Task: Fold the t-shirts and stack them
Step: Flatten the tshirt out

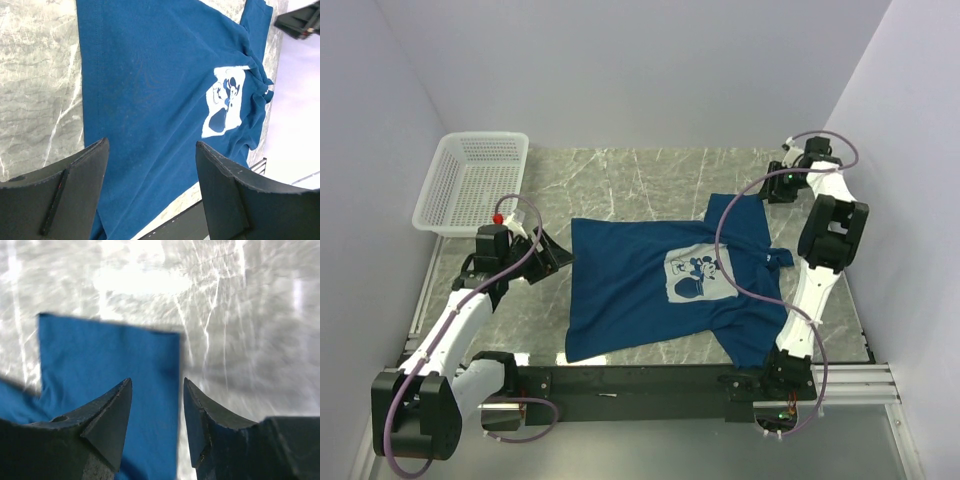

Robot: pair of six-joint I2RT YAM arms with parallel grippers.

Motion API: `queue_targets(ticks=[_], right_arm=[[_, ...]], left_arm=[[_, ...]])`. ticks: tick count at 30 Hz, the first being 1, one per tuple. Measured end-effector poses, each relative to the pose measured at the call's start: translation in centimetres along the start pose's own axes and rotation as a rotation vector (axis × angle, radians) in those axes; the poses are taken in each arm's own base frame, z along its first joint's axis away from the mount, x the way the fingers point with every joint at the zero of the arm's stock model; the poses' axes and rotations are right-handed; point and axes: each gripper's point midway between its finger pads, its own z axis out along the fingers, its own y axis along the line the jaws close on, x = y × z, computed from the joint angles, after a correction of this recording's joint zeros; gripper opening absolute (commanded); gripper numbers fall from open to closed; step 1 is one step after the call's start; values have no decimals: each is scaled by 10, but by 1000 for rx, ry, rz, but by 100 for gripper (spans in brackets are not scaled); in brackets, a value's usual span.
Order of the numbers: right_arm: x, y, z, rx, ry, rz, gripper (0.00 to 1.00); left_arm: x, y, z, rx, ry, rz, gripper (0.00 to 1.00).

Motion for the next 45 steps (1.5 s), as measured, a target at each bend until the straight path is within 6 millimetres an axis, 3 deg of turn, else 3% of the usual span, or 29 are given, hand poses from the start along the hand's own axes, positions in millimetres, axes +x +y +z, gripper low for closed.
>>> queue_targets(ticks=[3, 11, 21, 29, 38, 42, 45], right_arm=[[8, -2, 22, -11, 37, 72, 53], [-14, -5, 27, 29, -8, 126, 52], [-20, -5, 36, 25, 2, 144, 47], [-14, -4, 37, 22, 29, 150, 31], [-11, -3, 38, 13, 44, 149, 0], [-11, -1, 38, 4, 43, 149, 0], [-12, 0, 37, -8, 42, 150, 0]], left_arm=[[-1, 0, 1, 3, -4, -1, 75], [2, 3, 4, 9, -10, -20, 75], [1, 2, 5, 15, -16, -26, 75], [5, 6, 7, 13, -12, -41, 75], [7, 11, 13, 6, -2, -59, 75], [8, 22, 28, -34, 35, -87, 72], [-2, 32, 47, -82, 61, -104, 62]])
